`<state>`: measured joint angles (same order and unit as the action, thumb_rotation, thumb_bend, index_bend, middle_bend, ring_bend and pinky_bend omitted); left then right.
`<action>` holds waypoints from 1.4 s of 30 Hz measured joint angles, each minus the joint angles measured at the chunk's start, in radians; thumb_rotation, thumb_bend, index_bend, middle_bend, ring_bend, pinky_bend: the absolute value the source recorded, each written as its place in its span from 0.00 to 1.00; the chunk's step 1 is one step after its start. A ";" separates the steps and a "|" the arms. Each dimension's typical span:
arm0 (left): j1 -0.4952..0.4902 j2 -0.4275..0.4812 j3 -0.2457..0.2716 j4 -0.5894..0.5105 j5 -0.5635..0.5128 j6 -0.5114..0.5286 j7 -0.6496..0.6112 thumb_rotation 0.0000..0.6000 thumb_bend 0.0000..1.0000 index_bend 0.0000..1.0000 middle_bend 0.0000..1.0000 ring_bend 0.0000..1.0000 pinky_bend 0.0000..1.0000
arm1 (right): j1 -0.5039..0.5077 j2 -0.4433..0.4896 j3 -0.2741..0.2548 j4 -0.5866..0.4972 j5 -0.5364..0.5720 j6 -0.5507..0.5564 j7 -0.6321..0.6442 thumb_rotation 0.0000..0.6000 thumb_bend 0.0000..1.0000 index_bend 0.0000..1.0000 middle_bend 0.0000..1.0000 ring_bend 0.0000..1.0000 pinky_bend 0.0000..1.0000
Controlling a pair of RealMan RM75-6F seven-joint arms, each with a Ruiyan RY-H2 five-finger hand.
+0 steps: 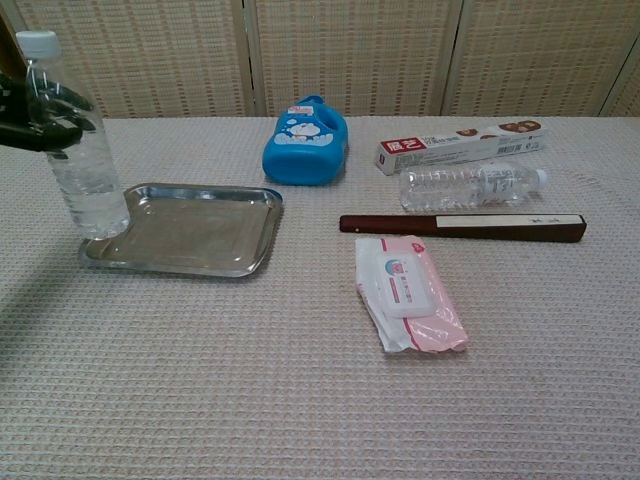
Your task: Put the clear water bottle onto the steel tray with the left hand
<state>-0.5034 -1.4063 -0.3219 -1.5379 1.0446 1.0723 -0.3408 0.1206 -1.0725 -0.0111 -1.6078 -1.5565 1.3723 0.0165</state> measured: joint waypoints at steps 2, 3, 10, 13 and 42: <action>-0.001 -0.032 0.003 0.040 0.010 0.001 -0.020 1.00 0.44 0.51 0.59 0.40 0.48 | 0.000 0.000 0.001 0.000 0.003 -0.001 0.000 1.00 0.18 0.00 0.00 0.00 0.15; -0.002 -0.054 0.003 0.064 0.015 0.003 -0.031 1.00 0.44 0.51 0.59 0.40 0.48 | 0.000 0.001 0.000 -0.001 0.003 -0.002 0.000 1.00 0.18 0.00 0.00 0.00 0.15; -0.008 -0.146 -0.019 0.139 0.026 0.043 -0.067 1.00 0.44 0.51 0.59 0.40 0.48 | 0.002 0.000 0.000 -0.002 0.007 -0.008 -0.004 1.00 0.18 0.00 0.00 0.00 0.15; -0.011 -0.177 -0.032 0.156 0.024 0.061 -0.069 1.00 0.44 0.51 0.59 0.40 0.48 | 0.003 0.000 -0.001 -0.003 0.007 -0.011 -0.007 1.00 0.18 0.00 0.00 0.00 0.15; -0.012 -0.260 -0.015 0.257 0.062 0.069 0.004 1.00 0.44 0.05 0.08 0.00 0.37 | 0.004 0.004 -0.004 -0.006 0.011 -0.018 -0.007 1.00 0.18 0.00 0.00 0.00 0.15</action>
<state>-0.5154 -1.6668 -0.3366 -1.2805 1.1068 1.1409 -0.3366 0.1248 -1.0684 -0.0146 -1.6139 -1.5453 1.3539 0.0091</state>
